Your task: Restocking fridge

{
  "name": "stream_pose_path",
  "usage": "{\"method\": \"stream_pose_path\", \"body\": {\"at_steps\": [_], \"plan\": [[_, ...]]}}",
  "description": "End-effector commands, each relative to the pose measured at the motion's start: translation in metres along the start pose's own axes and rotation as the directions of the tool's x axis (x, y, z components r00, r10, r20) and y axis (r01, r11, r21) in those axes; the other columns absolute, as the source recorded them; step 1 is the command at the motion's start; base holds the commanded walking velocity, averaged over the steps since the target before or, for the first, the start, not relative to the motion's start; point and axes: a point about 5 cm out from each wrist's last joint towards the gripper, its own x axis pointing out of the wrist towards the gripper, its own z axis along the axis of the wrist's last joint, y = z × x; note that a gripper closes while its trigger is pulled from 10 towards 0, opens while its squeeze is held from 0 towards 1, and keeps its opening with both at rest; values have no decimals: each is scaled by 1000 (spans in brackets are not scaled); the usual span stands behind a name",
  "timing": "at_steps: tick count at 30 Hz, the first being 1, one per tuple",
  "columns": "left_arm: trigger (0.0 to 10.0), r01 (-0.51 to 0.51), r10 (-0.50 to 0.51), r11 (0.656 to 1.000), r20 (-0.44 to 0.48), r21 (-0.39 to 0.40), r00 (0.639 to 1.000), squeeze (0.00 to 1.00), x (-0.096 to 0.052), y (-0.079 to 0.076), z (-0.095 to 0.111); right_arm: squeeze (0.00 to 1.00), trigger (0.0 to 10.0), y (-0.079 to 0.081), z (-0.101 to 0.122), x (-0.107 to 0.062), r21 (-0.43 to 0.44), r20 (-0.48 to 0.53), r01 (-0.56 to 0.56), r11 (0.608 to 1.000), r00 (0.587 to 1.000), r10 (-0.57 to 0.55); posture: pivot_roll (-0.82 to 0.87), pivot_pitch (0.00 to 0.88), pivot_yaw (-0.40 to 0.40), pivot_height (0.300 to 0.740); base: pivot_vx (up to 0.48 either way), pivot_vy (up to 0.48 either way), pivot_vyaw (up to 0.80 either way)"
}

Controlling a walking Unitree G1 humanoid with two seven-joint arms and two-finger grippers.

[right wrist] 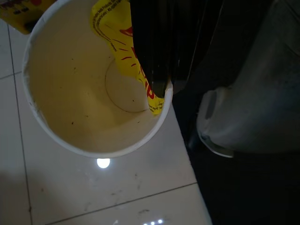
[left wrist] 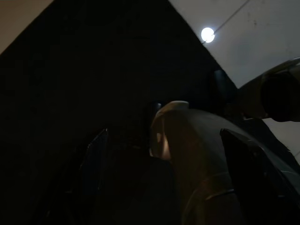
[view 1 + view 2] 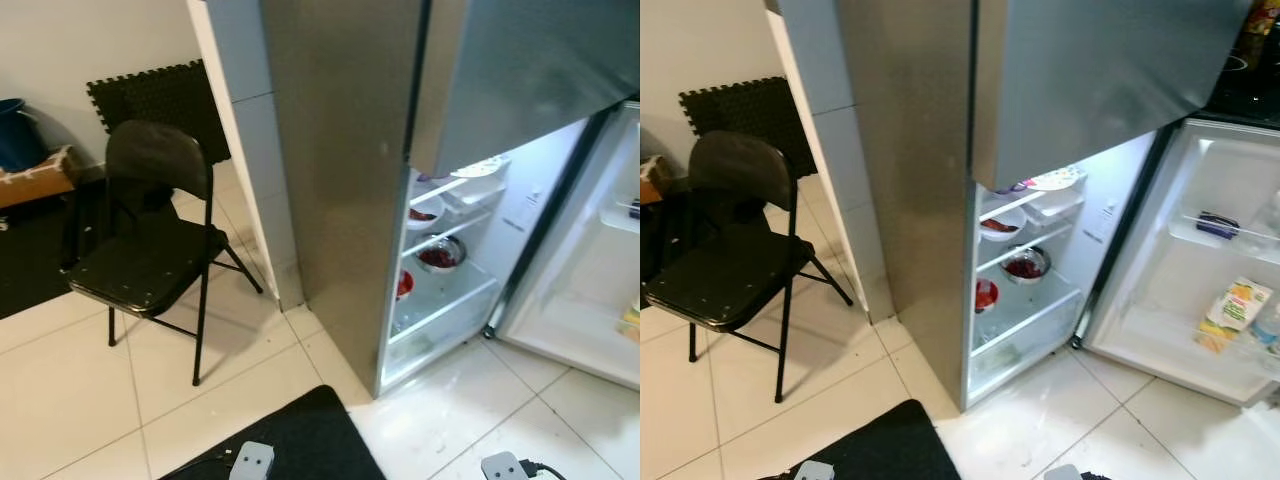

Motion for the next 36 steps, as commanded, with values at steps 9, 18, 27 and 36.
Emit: {"method": "stream_pose_path", "body": {"at_steps": [9,18,27,36], "plan": [[10000,-10,10,1000,-10,-3,1000,0,-1,2,-2,0,10000,-1,5,1,-23,12,2,1000,1000,-2,-12,0,6,740,0,-329,0],[10000,-9,9,1000,-15,-1,1000,0,-1,2,-2,0,10000,-2,5,1,-29,12,3,1000,1000,-3,-14,0,5,740,0,-348,0],[10000,-6,6,1000,-19,-4,1000,0,-1,2,-3,0,10000,-1,5,1,-27,12,0,1000,1000,0,-18,0,16,740,0,-365,0],[10000,-15,15,1000,-13,-4,1000,0,-1,5,-1,0,10000,3,0,0,-20,-3,-7,1000,1000,7,2,0,12,740,0,-362,0]]}}
